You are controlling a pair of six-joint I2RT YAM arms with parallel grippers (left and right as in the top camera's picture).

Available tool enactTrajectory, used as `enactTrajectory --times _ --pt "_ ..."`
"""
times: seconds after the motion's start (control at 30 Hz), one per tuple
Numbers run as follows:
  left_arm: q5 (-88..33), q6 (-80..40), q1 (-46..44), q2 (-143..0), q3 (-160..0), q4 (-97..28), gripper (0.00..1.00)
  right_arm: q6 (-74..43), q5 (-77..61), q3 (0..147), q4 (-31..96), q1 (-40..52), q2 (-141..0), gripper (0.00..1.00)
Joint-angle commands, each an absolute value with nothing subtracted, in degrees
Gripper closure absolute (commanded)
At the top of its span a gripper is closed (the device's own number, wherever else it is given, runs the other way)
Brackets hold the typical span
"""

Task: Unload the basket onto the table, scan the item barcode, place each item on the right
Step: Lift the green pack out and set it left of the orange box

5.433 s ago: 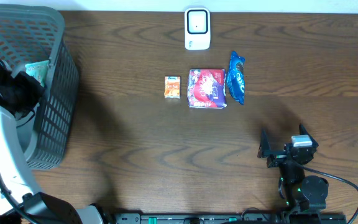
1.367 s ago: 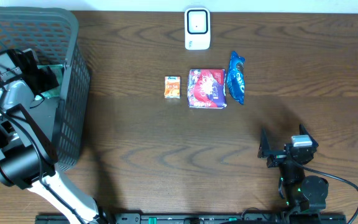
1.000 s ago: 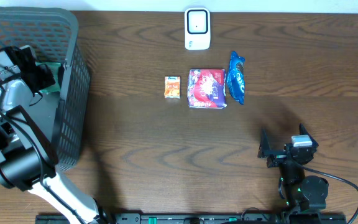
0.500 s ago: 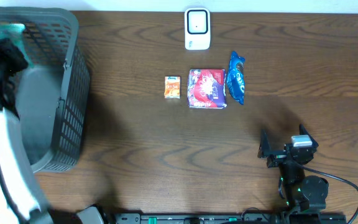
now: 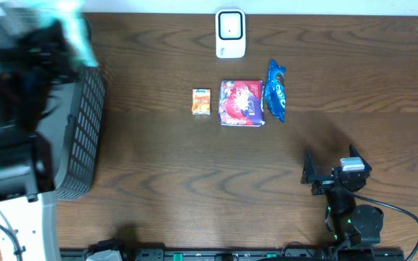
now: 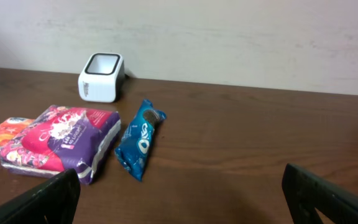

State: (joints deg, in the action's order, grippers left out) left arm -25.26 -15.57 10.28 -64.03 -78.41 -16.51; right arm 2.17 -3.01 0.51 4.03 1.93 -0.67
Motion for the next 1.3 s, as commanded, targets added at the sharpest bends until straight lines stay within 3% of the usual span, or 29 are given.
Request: enactTrajectory --times 0.0,0.1,0.27,0.4,0.63,0.67,0.73,0.87,1.0,1.27 --pt "-27.83 -16.78 1.83 -66.37 -78.98 -16.43 0.93 2.85 -3.16 0.36 4.16 1.5 -0.32 0.01" --pt "-26.35 -16.16 -4.58 -69.58 -78.98 -16.78 0.93 2.85 -3.16 0.36 4.16 1.5 -0.32 0.01" --pt "-13.63 -16.19 -11.64 -77.12 -78.98 -21.91 0.93 2.85 -3.16 0.36 4.16 1.5 -0.32 0.01" --pt "-4.54 -16.21 -14.61 -85.1 -78.98 -24.77 0.93 2.85 -3.14 0.36 4.19 1.5 -0.32 0.01" --pt "-3.16 -16.21 -15.68 -98.1 -78.98 -24.82 0.87 2.85 -3.14 0.36 4.19 1.5 -0.32 0.01" --pt "-3.16 -16.21 -15.68 -99.29 -78.98 -24.82 0.86 2.85 -3.16 0.36 4.19 1.5 -0.32 0.01" --pt "-3.16 -16.19 -15.68 -101.75 -78.98 -24.82 0.68 2.85 -3.16 0.36 4.16 1.5 -0.32 0.01" --pt "-3.14 -16.19 -15.68 -103.85 -78.98 -24.84 0.43 2.85 -3.16 0.36 4.19 1.5 -0.32 0.01" --pt "-2.74 -16.12 -15.66 -103.18 -79.02 -24.34 0.37 2.85 -3.16 0.36 4.16 1.5 -0.32 0.01" --pt "-1.76 -11.92 -14.94 -92.77 -79.11 -24.12 0.35 2.85 -3.16 0.36 4.19 1.5 -0.32 0.01"
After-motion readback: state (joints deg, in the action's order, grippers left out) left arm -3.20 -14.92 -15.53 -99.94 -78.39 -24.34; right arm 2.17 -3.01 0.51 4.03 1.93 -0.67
